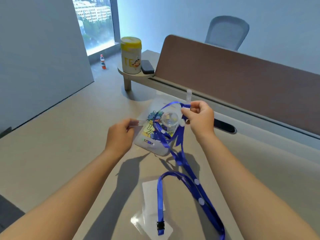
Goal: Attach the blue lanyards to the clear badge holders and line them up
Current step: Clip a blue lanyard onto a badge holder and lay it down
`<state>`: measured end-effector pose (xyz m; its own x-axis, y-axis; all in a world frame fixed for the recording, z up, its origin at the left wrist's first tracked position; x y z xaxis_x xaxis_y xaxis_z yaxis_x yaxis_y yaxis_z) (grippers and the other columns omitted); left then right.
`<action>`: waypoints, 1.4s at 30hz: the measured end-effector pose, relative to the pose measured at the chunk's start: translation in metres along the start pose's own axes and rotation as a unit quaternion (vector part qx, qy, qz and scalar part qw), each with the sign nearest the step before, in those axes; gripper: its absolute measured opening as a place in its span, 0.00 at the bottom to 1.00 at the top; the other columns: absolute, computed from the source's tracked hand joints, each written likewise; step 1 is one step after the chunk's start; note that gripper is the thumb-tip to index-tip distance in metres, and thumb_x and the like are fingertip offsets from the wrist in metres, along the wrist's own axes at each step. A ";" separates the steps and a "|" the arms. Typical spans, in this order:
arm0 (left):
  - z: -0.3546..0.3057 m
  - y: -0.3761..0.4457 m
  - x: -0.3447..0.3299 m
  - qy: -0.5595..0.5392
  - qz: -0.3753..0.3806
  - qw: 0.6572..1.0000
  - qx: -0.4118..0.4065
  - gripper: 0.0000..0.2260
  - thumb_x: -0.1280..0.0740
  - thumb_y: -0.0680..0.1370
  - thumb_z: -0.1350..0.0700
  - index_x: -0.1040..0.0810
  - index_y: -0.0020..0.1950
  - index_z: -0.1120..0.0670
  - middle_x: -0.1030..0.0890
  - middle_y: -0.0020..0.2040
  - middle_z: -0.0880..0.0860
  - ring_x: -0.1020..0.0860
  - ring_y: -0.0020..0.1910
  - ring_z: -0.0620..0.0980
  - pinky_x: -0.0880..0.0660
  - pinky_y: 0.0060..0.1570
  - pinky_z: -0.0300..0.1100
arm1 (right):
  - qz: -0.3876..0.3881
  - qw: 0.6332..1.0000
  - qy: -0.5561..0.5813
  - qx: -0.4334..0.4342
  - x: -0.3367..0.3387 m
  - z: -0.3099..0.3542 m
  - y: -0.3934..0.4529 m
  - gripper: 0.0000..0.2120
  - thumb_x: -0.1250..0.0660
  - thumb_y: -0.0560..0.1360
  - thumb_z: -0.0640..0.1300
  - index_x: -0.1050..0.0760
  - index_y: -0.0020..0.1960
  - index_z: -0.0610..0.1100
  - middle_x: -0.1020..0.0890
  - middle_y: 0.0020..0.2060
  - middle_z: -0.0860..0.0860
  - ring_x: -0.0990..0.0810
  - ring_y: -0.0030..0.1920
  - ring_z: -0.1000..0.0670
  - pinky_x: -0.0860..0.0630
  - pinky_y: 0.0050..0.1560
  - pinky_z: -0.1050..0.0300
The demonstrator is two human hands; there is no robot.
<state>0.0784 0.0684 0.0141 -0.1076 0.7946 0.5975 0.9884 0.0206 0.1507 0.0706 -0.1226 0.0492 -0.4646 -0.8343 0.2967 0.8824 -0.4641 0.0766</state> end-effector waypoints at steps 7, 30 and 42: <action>0.017 0.058 0.006 -0.020 0.006 1.000 0.006 0.13 0.41 0.74 0.68 0.22 0.54 0.61 0.19 0.55 0.59 0.23 0.53 0.57 0.34 0.44 0.36 | -0.061 0.994 0.090 0.007 -0.047 0.030 0.053 0.15 0.34 0.73 0.34 0.34 0.35 0.49 0.28 0.29 0.52 0.24 0.24 0.60 0.24 0.34 0.61; 0.005 0.074 -0.023 0.021 0.059 0.985 -0.160 0.11 0.39 0.75 0.67 0.21 0.55 0.62 0.19 0.53 0.61 0.23 0.52 0.58 0.33 0.46 0.38 | 0.143 0.926 -0.343 -0.071 -0.033 -0.057 0.024 0.16 0.41 0.77 0.37 0.27 0.64 0.41 0.23 0.62 0.44 0.23 0.59 0.44 0.27 0.52 0.55; -0.074 -0.081 -0.127 0.030 0.210 0.891 -0.402 0.15 0.44 0.70 0.61 0.18 0.46 0.61 0.16 0.41 0.60 0.19 0.39 0.56 0.24 0.40 0.41 | 0.033 0.908 -0.344 -0.235 0.168 -0.150 -0.115 0.16 0.41 0.76 0.39 0.25 0.61 0.40 0.21 0.60 0.43 0.23 0.60 0.43 0.28 0.60 0.51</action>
<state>0.0040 -0.0790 -0.0162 0.2239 0.5953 0.7717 0.5496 -0.7310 0.4044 -0.1199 -0.2542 -0.0522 -0.1128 -0.5561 0.8234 0.7017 -0.6313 -0.3302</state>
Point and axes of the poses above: each hand's wrist, its own y-axis towards the middle knuckle, its own x-axis out of the back of the hand, z = x × y, the point moved 1 cm from there along y, towards the middle knuckle
